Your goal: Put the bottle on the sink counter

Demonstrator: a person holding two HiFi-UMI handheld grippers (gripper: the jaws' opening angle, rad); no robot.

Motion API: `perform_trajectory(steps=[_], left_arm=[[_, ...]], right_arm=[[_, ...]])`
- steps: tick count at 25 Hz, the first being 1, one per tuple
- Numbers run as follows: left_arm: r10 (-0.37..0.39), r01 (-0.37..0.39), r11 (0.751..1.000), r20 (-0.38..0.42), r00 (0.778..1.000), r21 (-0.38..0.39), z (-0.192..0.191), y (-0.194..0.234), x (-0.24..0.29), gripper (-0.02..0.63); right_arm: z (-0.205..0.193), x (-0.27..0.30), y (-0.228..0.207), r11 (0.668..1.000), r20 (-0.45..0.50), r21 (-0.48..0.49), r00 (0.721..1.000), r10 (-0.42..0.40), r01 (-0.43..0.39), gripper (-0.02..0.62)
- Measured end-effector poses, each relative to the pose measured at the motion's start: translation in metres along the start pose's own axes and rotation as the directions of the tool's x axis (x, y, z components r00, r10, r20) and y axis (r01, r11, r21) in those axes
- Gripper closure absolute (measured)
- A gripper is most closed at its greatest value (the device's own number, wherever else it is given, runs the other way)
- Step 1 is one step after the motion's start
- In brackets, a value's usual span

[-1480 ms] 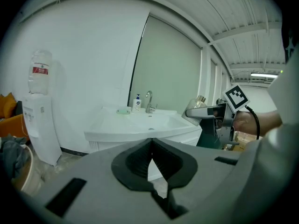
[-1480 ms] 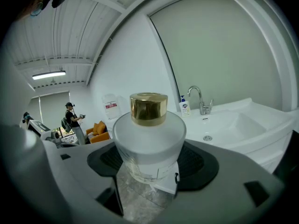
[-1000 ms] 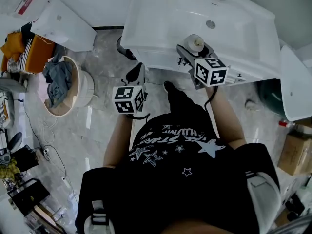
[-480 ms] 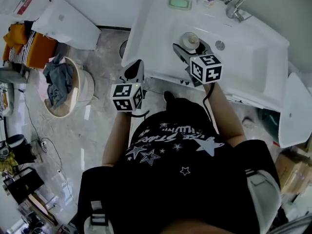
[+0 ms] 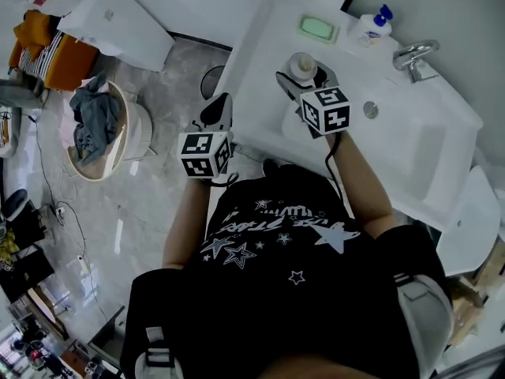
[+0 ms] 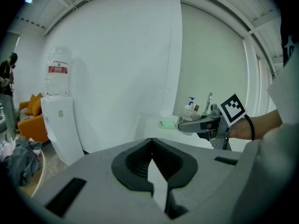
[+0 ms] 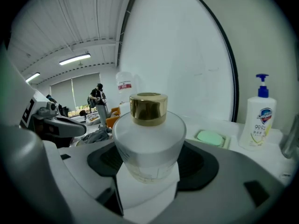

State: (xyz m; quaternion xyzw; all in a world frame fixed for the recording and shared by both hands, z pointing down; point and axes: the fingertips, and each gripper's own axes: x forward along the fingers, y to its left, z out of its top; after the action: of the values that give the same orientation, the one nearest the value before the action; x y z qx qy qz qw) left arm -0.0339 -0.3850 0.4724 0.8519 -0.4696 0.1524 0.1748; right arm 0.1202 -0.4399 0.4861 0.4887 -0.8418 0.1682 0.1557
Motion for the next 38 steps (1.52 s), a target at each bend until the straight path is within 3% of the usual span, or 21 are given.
perform_trajectory(steps=[12, 20, 30, 38], left_arm=[[0.052, -0.056, 0.997, -0.063, 0.997, -0.061, -0.007, 0.036, 0.042, 0.598], [0.057, -0.063, 0.996, -0.094, 0.994, -0.063, -0.015, 0.039, 0.057, 0.599], [0.084, -0.093, 0.992, -0.108, 0.991, -0.084, -0.022, 0.05, 0.063, 0.598], [0.1, -0.112, 0.988, -0.113, 0.989, -0.105, -0.027, 0.056, 0.057, 0.598]], right_arm=[[-0.006, 0.095, 0.003, 0.992, -0.087, -0.092, 0.993, 0.079, -0.087, 0.275], [-0.01, 0.134, 0.005, 0.968, -0.126, -0.218, 0.987, 0.097, -0.123, 0.275], [-0.019, 0.161, 0.015, 0.959, -0.176, -0.228, 0.976, 0.13, -0.169, 0.275], [-0.03, 0.167, 0.017, 0.962, -0.196, -0.222, 0.974, 0.115, -0.158, 0.275]])
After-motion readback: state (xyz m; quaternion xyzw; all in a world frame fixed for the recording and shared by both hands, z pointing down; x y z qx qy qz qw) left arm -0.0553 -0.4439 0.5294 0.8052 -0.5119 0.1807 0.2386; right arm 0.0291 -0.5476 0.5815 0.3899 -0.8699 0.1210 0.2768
